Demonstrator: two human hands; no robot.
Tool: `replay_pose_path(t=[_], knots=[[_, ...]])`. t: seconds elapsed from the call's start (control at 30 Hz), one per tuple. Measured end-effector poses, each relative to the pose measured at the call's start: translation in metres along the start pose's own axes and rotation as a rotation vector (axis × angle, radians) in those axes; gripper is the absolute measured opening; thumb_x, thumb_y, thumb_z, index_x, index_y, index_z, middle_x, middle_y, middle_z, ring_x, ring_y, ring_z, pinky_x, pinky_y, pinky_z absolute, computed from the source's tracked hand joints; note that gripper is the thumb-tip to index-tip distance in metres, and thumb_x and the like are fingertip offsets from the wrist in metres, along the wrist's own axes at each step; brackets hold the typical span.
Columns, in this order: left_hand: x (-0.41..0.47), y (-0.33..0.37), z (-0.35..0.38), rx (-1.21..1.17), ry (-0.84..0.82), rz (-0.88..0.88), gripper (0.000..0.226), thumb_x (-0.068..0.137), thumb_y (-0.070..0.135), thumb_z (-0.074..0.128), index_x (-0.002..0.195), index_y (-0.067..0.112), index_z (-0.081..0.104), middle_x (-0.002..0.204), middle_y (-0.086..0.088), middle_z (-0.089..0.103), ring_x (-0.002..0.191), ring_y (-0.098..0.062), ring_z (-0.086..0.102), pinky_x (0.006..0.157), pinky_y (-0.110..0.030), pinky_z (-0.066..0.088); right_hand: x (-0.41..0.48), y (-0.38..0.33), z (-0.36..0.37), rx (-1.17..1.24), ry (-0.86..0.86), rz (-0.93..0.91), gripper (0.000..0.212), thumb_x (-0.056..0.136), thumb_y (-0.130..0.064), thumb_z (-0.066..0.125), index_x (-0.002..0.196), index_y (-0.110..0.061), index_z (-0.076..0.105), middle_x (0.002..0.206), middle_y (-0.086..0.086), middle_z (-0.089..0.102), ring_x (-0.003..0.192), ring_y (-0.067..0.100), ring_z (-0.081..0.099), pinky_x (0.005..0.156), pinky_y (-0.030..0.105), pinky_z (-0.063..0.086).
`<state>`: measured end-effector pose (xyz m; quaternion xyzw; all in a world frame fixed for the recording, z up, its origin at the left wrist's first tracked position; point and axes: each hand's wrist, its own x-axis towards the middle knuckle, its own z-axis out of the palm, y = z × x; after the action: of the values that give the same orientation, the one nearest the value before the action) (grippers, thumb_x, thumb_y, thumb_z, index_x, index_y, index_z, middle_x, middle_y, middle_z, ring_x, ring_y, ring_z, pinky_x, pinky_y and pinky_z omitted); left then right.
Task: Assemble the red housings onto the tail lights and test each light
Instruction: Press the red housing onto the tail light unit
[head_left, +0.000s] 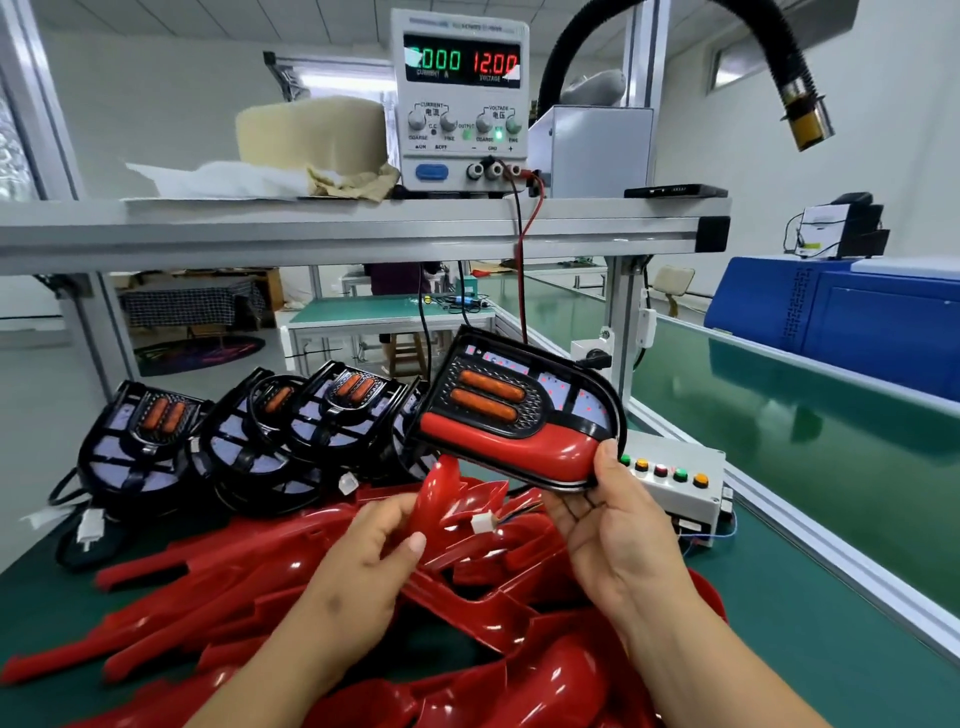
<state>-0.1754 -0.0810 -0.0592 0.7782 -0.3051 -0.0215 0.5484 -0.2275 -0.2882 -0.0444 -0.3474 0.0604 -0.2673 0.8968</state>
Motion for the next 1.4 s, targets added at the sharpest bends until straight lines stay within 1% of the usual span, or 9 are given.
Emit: replay_pose_path(t=[0.23,0.37,0.47,0.63,0.73,0.87,1.0,1.13,1.4], knots=[[0.012,0.003,-0.004,-0.458,0.206,-0.094,0.036,0.103,0.027,0.039,0.099,0.049,0.067,0.094,0.009,0.073,0.095,-0.014,0.069,0.085,-0.037,0.047,-0.002,-0.003,0.004,0.076,-0.003,-0.049,0.04,0.079,-0.037,0.058,0.108,-0.01,0.063,0.086,0.007,0.074,0.074,0.014,0.072,0.068,0.028,0.06],[0.017,0.013,-0.019,-0.635,0.361,-0.012,0.024,0.103,0.035,0.038,0.11,0.048,0.058,0.077,0.005,0.061,0.064,-0.007,0.058,0.073,-0.032,0.046,-0.004,-0.001,0.003,-0.01,-0.044,-0.061,0.027,0.085,-0.033,0.056,0.104,-0.014,0.062,0.087,0.002,0.076,0.075,0.012,0.072,0.065,0.025,0.059],[0.016,0.027,-0.039,-0.304,0.36,0.155,0.028,0.088,0.06,0.057,0.108,0.057,0.038,0.084,0.001,0.054,0.055,-0.001,0.053,0.054,-0.025,0.045,-0.006,-0.001,0.002,-0.138,-0.097,-0.034,0.026,0.086,-0.033,0.056,0.102,-0.013,0.062,0.087,0.003,0.075,0.075,0.011,0.071,0.062,0.023,0.057],[0.023,0.076,-0.068,0.519,0.073,0.505,0.038,0.08,0.07,0.047,0.116,0.075,0.037,0.102,0.028,0.05,0.091,0.007,0.053,0.072,-0.017,0.041,-0.014,0.0,0.005,-0.311,-0.221,0.023,0.024,0.083,-0.034,0.059,0.092,-0.014,0.068,0.08,0.004,0.072,0.068,0.01,0.067,0.059,0.023,0.054],[0.035,0.096,-0.069,0.818,-0.097,0.47,0.062,0.074,0.077,0.04,0.125,0.082,0.006,0.106,0.032,0.031,0.097,0.007,0.044,0.08,-0.01,0.037,-0.02,0.002,0.008,-0.349,-0.298,0.052,0.026,0.085,-0.033,0.059,0.096,-0.011,0.067,0.075,0.002,0.07,0.064,0.008,0.064,0.057,0.022,0.053],[0.047,0.099,-0.06,1.158,-0.227,0.435,0.075,0.076,0.073,0.025,0.138,0.061,-0.015,0.1,0.022,0.022,0.088,0.0,0.037,0.08,-0.02,0.037,-0.026,0.002,0.011,-0.349,-0.393,0.097,0.029,0.087,-0.029,0.058,0.101,-0.005,0.066,0.073,0.004,0.07,0.062,0.01,0.066,0.056,0.021,0.053],[0.052,0.093,-0.062,1.266,-0.23,0.472,0.084,0.074,0.076,0.009,0.149,0.044,-0.015,0.106,0.018,0.015,0.098,-0.003,0.023,0.091,-0.017,0.025,-0.026,0.0,0.011,-0.373,-0.421,0.121,0.033,0.088,-0.028,0.058,0.107,-0.001,0.063,0.078,0.006,0.07,0.067,0.012,0.066,0.059,0.022,0.054],[0.052,0.093,-0.059,1.202,-0.257,0.515,0.071,0.072,0.077,0.002,0.133,0.055,-0.028,0.135,0.022,0.016,0.121,-0.003,0.027,0.105,-0.022,0.029,-0.028,-0.002,0.012,-0.343,-0.462,0.16,0.038,0.091,-0.026,0.054,0.113,0.004,0.06,0.083,0.011,0.072,0.069,0.015,0.069,0.06,0.024,0.055],[0.051,0.093,-0.057,1.0,-0.365,0.468,0.057,0.077,0.075,0.013,0.12,0.081,-0.023,0.102,0.028,0.041,0.09,0.006,0.042,0.072,-0.004,0.029,-0.027,-0.009,0.011,-0.366,-0.493,0.21,0.048,0.087,-0.03,0.058,0.119,0.006,0.056,0.096,0.018,0.069,0.082,0.023,0.068,0.079,0.037,0.057]])
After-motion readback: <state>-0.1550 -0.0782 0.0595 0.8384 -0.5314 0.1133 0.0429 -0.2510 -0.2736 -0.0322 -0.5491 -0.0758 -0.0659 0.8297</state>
